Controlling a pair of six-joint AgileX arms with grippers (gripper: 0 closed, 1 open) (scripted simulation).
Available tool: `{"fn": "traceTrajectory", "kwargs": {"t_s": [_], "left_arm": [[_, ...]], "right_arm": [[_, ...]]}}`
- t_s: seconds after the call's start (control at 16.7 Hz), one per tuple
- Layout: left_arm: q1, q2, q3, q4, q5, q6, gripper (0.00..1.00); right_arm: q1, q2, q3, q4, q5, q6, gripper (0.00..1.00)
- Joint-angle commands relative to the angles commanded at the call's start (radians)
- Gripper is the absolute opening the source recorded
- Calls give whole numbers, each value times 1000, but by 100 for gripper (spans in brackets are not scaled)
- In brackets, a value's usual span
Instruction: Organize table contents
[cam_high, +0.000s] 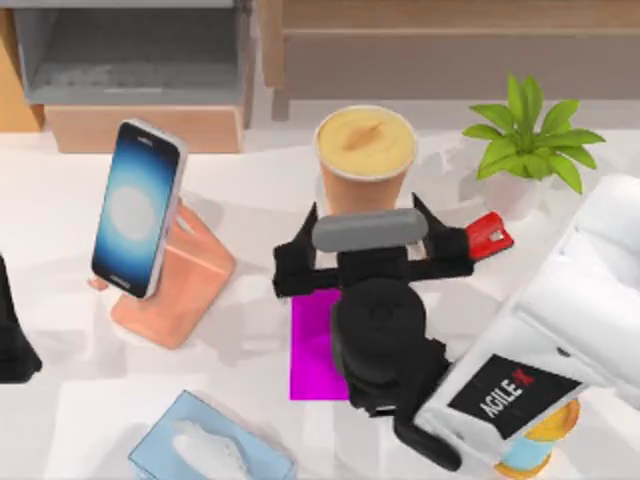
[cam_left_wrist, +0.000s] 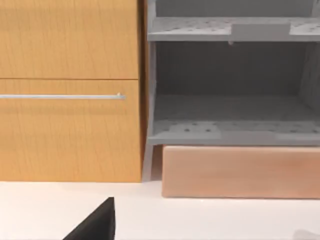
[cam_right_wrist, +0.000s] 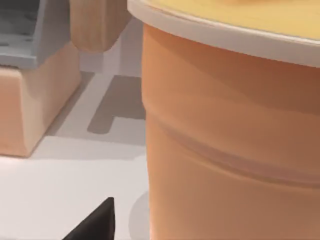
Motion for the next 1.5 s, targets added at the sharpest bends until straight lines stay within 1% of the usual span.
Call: {"fn": "traceTrajectory", "kwargs": {"t_s": [0.18,0.42,0.66,0.9,1.14,1.5], "left_arm": [[0,0,0,0,0,0,100],[0,0,0,0,0,0,100],[0,0,0,0,0,0,100],[0,0,0,0,0,0,100],[0,0,0,0,0,0,100],[0,0,0,0,0,0,100]], "right_arm": [[-9,53,56,78,37,14,100],[-10,57,60,84,39,15,100],[-22,61,88,62,27,13,100],[-67,87,144,33,-18,13,100],[-72,90,147,32,-22,13,100],[-72,90,147,32,-22,13,55]]}}
